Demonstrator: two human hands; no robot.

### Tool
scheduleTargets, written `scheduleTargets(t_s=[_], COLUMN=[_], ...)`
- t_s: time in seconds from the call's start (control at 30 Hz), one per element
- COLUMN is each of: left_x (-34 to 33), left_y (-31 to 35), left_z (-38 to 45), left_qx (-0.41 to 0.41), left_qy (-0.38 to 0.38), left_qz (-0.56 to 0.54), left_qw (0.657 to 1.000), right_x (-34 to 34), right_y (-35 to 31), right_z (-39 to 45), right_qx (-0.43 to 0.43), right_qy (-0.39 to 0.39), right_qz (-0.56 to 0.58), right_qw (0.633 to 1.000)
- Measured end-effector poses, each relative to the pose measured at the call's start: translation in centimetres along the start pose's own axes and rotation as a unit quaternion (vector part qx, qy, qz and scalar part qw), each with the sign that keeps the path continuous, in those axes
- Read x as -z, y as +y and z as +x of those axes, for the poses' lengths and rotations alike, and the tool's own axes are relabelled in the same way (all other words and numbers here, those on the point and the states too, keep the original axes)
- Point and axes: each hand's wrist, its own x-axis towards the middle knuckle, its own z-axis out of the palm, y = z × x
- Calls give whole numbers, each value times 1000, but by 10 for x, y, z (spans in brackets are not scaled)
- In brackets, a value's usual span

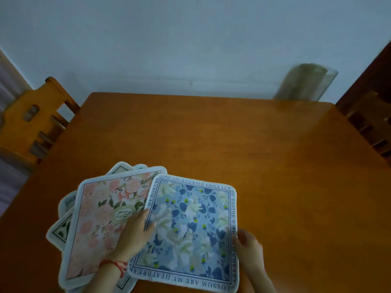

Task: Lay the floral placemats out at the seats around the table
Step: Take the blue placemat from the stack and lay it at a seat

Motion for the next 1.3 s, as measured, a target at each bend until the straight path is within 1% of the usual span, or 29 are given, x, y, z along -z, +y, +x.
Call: scheduleTargets(t_s=[0.17, 0.23, 0.4, 0.57, 0.67, 0.8, 0.97, 1.1, 1.3], left_x=[-5, -5, -4, -4, 0, 2, 7, 14, 30], left_y=[-2, -3, -5, -7, -7, -9, -1, 7, 14], left_z=[4, 6, 8, 5, 4, 3, -2, -8, -22], left_qx=[17, 38, 71, 89, 100, 113, 108, 89, 60], left_qy=[37, 53, 84, 107, 102, 98, 103, 106, 120], left_qz=[-31, -48, -98, -152, -187, -202, -218, -227, -232], left_qw=[999, 997, 989, 979, 972, 968, 964, 964, 963], right_x=[-9, -10, -11, -9, -10, -10, -8, -2, 20], right_y=[2, 2, 4, 4, 4, 3, 0, -5, -19], right_z=[1, 2, 7, 8, 8, 8, 5, 1, -18], right_qx=[-35, -61, -101, -94, -100, -107, -88, -64, -1], right_qy=[36, 46, 54, 49, 48, 45, 34, 56, 75], right_qz=[48, 70, 81, 72, 86, 94, 95, 98, 113], right_qw=[998, 995, 990, 992, 990, 989, 991, 992, 991])
